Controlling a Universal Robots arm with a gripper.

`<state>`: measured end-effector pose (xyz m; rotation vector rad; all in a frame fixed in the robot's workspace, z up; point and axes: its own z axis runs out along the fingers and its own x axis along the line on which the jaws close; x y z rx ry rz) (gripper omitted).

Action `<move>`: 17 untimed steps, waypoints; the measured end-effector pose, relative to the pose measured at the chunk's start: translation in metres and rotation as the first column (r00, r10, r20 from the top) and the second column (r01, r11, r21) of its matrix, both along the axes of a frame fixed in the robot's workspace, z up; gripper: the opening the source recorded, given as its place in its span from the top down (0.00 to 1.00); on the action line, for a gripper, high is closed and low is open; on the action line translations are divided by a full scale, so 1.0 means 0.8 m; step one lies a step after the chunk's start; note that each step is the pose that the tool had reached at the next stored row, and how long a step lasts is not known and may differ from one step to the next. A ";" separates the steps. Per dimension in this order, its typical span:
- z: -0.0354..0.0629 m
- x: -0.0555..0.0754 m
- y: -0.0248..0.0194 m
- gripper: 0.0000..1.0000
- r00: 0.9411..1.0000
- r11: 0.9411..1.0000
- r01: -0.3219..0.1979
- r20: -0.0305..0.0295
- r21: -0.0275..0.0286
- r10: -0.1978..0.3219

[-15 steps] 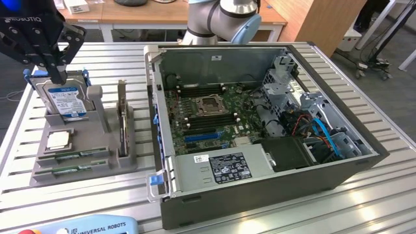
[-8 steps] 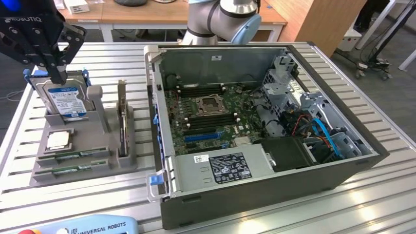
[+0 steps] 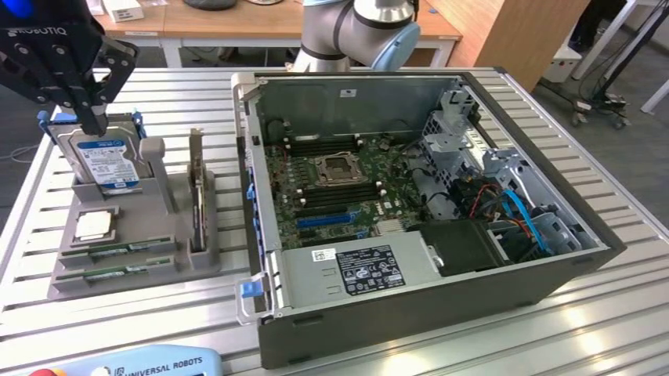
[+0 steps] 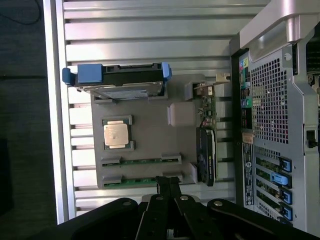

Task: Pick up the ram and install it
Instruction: 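Pick up the ram and move it above insertion slot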

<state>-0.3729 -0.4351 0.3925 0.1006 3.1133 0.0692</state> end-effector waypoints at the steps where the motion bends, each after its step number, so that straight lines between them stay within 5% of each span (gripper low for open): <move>1: 0.000 0.000 0.0000 0.90 1.000 1.000 -0.008 0.000 0.000 0.008; 17: 0.000 0.000 0.0000 0.90 0.992 0.992 -0.129 0.000 0.000 0.129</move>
